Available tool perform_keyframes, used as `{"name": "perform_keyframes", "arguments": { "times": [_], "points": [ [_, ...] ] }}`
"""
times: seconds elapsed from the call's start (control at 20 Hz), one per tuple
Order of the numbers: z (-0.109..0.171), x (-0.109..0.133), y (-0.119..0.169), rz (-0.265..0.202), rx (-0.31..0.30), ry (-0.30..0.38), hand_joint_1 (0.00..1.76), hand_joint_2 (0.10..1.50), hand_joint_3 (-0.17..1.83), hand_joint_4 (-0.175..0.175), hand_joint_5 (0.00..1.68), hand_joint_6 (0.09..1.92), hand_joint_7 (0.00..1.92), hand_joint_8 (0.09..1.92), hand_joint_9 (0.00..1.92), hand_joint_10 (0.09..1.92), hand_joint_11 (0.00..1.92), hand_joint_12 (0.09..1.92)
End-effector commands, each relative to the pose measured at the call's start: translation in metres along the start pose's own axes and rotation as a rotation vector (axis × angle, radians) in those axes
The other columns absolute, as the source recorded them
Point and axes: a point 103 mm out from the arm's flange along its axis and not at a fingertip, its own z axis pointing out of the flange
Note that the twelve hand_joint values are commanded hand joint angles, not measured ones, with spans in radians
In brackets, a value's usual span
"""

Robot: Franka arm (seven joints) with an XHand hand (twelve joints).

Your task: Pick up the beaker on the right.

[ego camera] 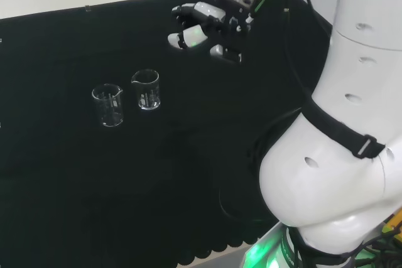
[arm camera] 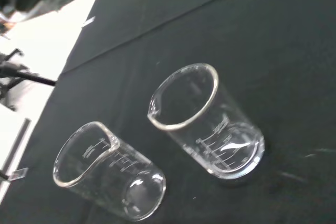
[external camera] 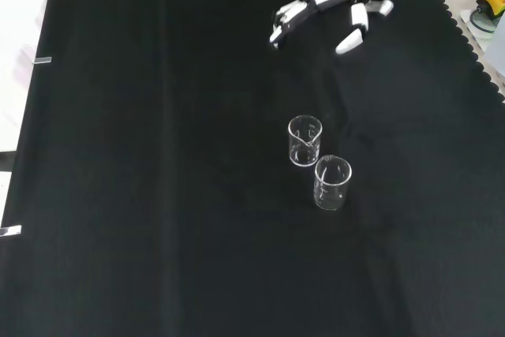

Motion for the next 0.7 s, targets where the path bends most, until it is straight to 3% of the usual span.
{"name": "perform_keyframes", "arguments": {
  "times": [0.05,0.7],
  "points": [
    [0.024,-0.012,0.022,-0.087,0.001,0.129,0.76,0.36,1.1,-0.078,0.31,0.09,0.24,0.66,0.31,0.68,0.0,1.2],
    [0.057,-0.028,0.031,-0.134,0.075,0.17,0.76,0.36,1.1,-0.075,0.31,0.09,0.23,0.66,0.31,0.67,0.0,1.2]
  ]
}}
